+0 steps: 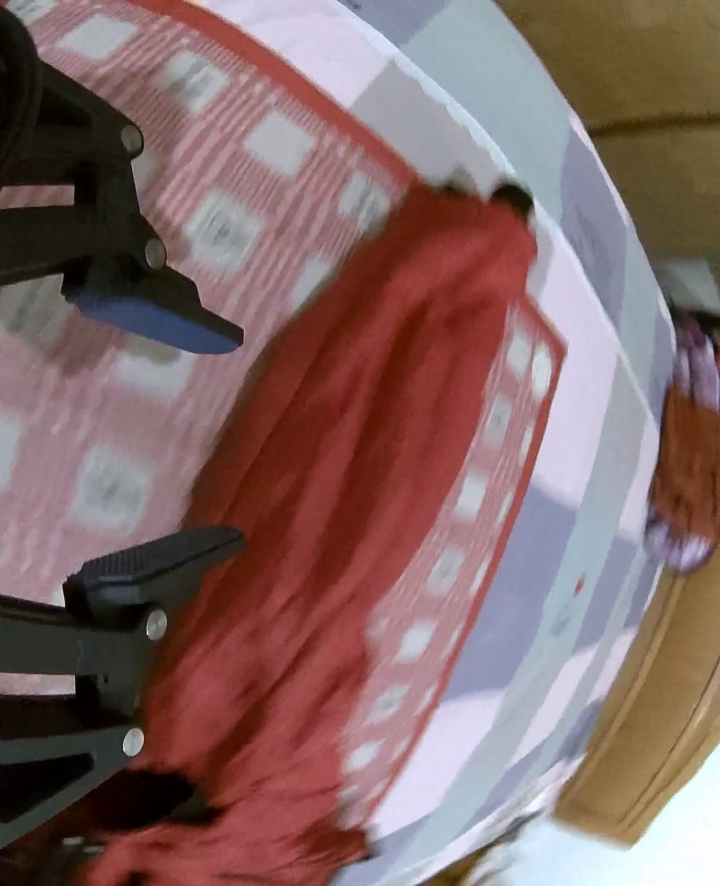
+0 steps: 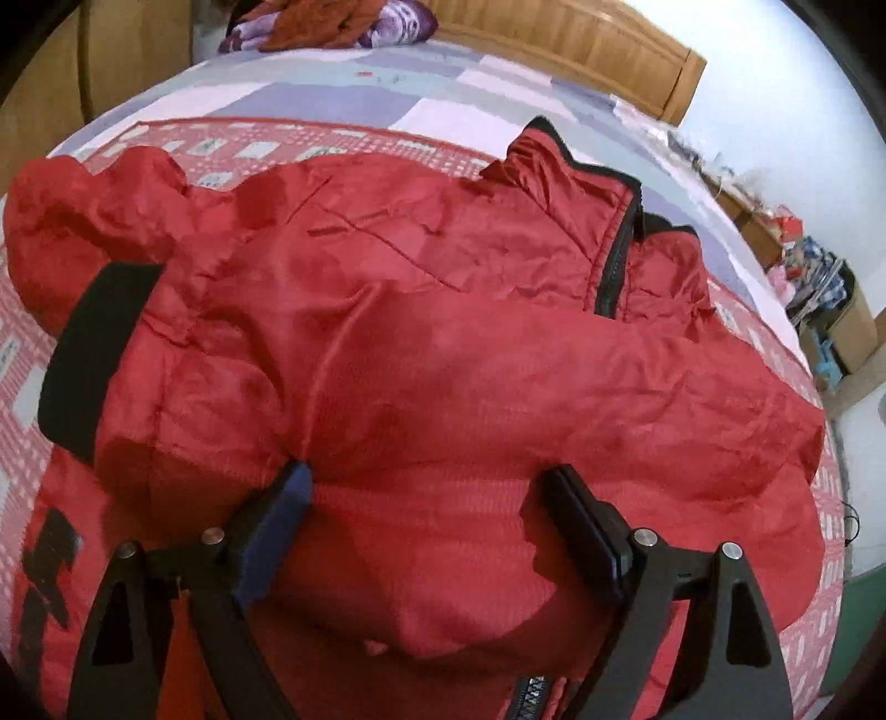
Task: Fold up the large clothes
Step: 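Move the left tool to the other sleeve and grasp its black cuff, then lift the held sleeve cuff up with the left tool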
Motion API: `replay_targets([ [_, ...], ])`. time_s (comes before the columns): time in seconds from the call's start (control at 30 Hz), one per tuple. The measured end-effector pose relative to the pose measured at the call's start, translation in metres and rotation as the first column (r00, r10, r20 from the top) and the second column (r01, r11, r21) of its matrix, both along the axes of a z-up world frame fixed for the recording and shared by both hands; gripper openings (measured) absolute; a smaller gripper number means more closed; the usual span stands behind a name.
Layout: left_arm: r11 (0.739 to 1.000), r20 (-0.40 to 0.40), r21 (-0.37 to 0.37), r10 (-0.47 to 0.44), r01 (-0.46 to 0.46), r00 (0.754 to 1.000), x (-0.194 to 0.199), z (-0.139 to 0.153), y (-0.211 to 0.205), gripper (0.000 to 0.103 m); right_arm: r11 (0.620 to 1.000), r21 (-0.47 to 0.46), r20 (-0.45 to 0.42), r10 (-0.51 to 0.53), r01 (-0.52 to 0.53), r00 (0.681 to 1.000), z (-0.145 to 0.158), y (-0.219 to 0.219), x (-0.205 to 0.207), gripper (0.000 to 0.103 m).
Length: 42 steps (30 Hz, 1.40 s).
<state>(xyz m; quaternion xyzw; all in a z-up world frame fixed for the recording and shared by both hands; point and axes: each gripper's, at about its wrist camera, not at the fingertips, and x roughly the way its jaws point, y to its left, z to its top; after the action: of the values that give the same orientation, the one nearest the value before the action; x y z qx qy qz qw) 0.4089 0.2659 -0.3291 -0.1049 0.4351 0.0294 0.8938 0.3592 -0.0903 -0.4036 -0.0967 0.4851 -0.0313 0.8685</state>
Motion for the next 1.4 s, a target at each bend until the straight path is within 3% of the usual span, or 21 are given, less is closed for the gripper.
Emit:
replay_targets([
  [0.13, 0.996, -0.017, -0.027, 0.088, -0.088, 0.996, 0.045, -0.005, 0.062, 0.068, 0.999, 0.041, 0.040, -0.014, 0.013, 0.999, -0.007, -0.007, -0.002, 0.089],
  [0.27, 0.987, -0.074, -0.063, 0.146, -0.151, 0.987, 0.092, -0.020, 0.101, 0.069, 1.000, 0.012, 0.083, -0.009, 0.008, 0.997, -0.010, -0.005, -0.008, 0.089],
  [0.47, 0.968, -0.136, -0.130, 0.196, -0.213, 0.971, 0.142, -0.041, 0.123, 0.070, 0.999, 0.034, 0.102, -0.016, 0.013, 0.995, -0.014, -0.008, -0.010, 0.090],
  [0.6, 0.970, -0.187, -0.065, 0.219, -0.234, 0.958, 0.158, -0.061, 0.124, 0.071, 0.999, 0.039, 0.107, -0.017, 0.013, 0.994, -0.015, -0.009, -0.010, 0.090],
  [0.67, 0.969, -0.242, -0.068, 0.216, -0.238, 0.946, 0.165, -0.081, 0.126, 0.071, 0.999, 0.042, 0.110, -0.016, 0.012, 0.994, -0.015, -0.009, -0.011, 0.090],
  [0.7, 0.967, -0.263, -0.080, 0.214, -0.242, 0.941, 0.166, -0.087, 0.127, 0.068, 0.999, 0.044, 0.111, -0.016, 0.011, 0.994, -0.015, -0.010, -0.011, 0.090],
  [0.73, 0.963, -0.268, -0.111, 0.210, -0.247, 0.940, 0.165, -0.094, 0.128, 0.053, 0.999, 0.047, 0.111, -0.017, 0.012, 0.994, -0.015, -0.010, -0.011, 0.090],
  [0.77, 0.963, -0.234, -0.130, 0.200, -0.235, 0.951, 0.163, -0.094, 0.125, 0.040, 0.999, 0.049, 0.111, -0.018, 0.013, 0.994, -0.015, -0.010, -0.011, 0.090],
  [0.8, 0.964, -0.213, -0.154, 0.184, -0.219, 0.960, 0.162, -0.093, 0.123, 0.016, 0.999, 0.052, 0.112, -0.018, 0.013, 0.993, -0.015, -0.010, -0.011, 0.090],
  [0.83, 0.965, -0.184, -0.165, 0.173, -0.204, 0.967, 0.161, -0.089, 0.119, 0.009, 0.998, 0.054, 0.112, -0.019, 0.013, 0.994, -0.016, -0.010, -0.011, 0.090],
  [0.9, 0.970, -0.118, -0.168, 0.158, -0.177, 0.980, 0.155, -0.076, 0.113, 0.008, 0.998, 0.054, 0.111, -0.019, 0.013, 0.994, -0.015, -0.011, -0.010, 0.090],
  [1.03, 0.944, 0.035, -0.280, 0.191, -0.174, 0.981, 0.125, -0.035, 0.126, 0.007, 0.998, 0.060, 0.110, -0.017, 0.010, 0.994, -0.016, -0.012, -0.009, 0.090],
  [1.17, 0.943, 0.109, -0.300, 0.182, -0.142, 0.977, 0.090, -0.007, 0.133, 0.007, 0.998, 0.056, 0.102, -0.019, 0.013, 0.995, -0.014, -0.012, -0.009, 0.090],
  [1.23, 0.942, 0.140, -0.309, 0.176, -0.126, 0.974, 0.072, 0.002, 0.135, 0.007, 1.000, -0.007, 0.096, -0.019, 0.020, 0.995, -0.002, -0.004, -0.007, 0.090],
  [1.3, 0.941, 0.160, -0.318, 0.177, -0.119, 0.971, 0.056, 0.009, 0.137, 0.007, 0.998, -0.047, 0.171, -0.027, 0.036, 0.985, 0.024, 0.010, -0.014, 0.090],
  [1.4, 0.950, 0.195, -0.297, 0.160, -0.097, 0.968, 0.029, 0.020, 0.133, 0.007, 1.000, 0.014, 0.334, 0.015, -0.021, 0.942, 0.068, 0.039, -0.022, 0.090],
])
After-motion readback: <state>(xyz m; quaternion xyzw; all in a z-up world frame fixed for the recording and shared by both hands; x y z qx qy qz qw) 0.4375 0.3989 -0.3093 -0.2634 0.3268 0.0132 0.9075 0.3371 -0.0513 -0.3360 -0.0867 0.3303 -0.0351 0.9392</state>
